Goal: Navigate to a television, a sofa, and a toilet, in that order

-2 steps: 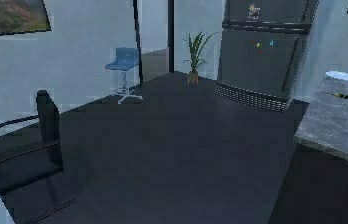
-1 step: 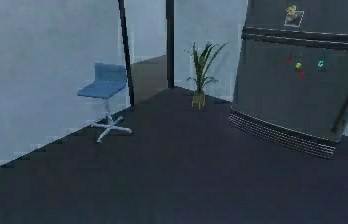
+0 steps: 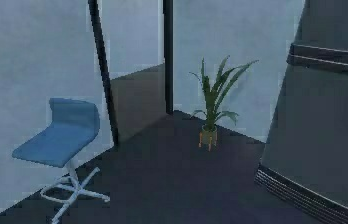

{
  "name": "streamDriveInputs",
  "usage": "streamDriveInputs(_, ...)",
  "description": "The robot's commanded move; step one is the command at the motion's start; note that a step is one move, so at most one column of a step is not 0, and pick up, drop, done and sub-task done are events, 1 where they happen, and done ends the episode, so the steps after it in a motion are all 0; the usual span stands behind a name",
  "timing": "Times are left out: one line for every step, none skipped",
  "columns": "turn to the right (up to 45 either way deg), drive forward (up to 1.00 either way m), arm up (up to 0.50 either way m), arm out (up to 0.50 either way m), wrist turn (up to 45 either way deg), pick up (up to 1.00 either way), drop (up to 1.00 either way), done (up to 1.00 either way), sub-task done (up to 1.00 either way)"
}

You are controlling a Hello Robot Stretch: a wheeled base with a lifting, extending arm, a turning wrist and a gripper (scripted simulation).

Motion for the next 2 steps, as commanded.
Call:
streamDriveInputs(0.0, 0.85, 0.00, 0.00, 0.0, 0.00, 0.00, 0.00, 0.00)
streamDriveInputs(-12.0, 0.00, 0.00, 0.00, 0.0, 0.00, 0.00, 0.00, 0.00)
